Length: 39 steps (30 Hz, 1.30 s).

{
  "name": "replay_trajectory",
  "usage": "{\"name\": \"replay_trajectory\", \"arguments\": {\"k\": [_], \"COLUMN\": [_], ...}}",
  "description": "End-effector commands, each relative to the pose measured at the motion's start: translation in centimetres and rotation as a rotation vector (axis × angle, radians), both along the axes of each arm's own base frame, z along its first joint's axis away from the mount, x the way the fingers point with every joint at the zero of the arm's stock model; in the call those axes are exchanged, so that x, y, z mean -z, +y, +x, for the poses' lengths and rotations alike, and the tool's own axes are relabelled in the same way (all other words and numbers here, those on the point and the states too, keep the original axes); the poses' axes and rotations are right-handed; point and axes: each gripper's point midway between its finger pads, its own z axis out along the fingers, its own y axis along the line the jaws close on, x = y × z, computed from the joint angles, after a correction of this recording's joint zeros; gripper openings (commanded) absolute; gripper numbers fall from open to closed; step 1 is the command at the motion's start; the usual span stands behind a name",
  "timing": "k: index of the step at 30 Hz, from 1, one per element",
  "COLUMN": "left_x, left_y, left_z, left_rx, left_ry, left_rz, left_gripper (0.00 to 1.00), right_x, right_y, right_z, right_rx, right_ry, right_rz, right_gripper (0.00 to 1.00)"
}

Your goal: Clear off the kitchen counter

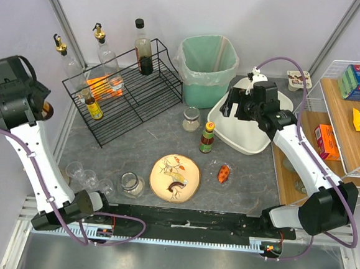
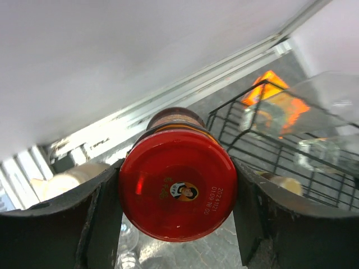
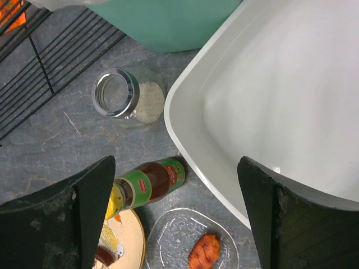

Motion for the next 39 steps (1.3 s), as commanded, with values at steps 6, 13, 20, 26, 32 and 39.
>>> {"name": "replay_trajectory", "arguments": {"k": [6, 13, 20, 26, 32, 39], "left_x": [-11.8, -15.9, -18.4, -17.9, -13.9, -7.3], "left_y": [-3.7, -8.4, -14.5, -18.6, -21.6, -21.7], "left_z": [2.6, 4.8, 8.3, 11.4, 15.7, 19.3], "left_rx": [0.288, 0.556, 0.902, 1.047, 1.073, 0.999], "left_ry": [-0.249, -0.441, -0.603, -0.622, -0.529, -0.271], "left_rz": [0.180, 0.173, 0.091, 0.032, 0.042, 0.099], "left_gripper": [0.02, 0.02, 0.02, 0.02, 0.02, 0.02], "right_x": [-3.3, -3.6, -3.8, -3.7, -3.7, -3.3], "right_y": [-0.2, -0.5, -1.1, -1.2, -1.1, -1.9], "right_z": [1.3, 1.2, 1.2, 1.0, 1.0, 0.7], "right_rx": [0.016, 0.028, 0.049, 0.051, 0.047, 0.081], "right_ry": [-0.071, -0.078, -0.091, -0.091, -0.094, -0.092], "right_rz": [0.002, -0.008, -0.024, -0.023, -0.023, -0.042], "right_gripper": [0.96, 0.96, 0.97, 0.97, 0.97, 0.98]}}
